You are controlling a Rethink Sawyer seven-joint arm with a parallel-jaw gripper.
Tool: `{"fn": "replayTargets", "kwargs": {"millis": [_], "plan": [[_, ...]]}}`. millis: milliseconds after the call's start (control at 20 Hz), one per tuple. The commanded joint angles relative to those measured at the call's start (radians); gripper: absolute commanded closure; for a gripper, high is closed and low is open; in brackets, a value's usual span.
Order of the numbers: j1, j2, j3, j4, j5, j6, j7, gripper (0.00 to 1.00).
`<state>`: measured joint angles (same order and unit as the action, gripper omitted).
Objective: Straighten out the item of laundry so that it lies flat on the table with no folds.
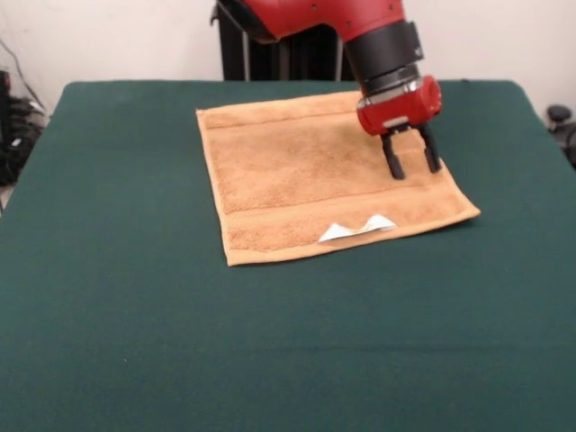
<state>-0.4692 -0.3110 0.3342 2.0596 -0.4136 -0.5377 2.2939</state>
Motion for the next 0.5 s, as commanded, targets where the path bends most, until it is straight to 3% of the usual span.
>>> {"fn": "replayTargets", "kwargs": {"millis": [50, 500], "plan": [[0.108, 0.060, -0.313, -0.319, 0.273, -0.063, -0.020, 0.00], [0.157, 0.063, -0.390, -0.360, 0.268, -0.080, -0.058, 0.00]]}}
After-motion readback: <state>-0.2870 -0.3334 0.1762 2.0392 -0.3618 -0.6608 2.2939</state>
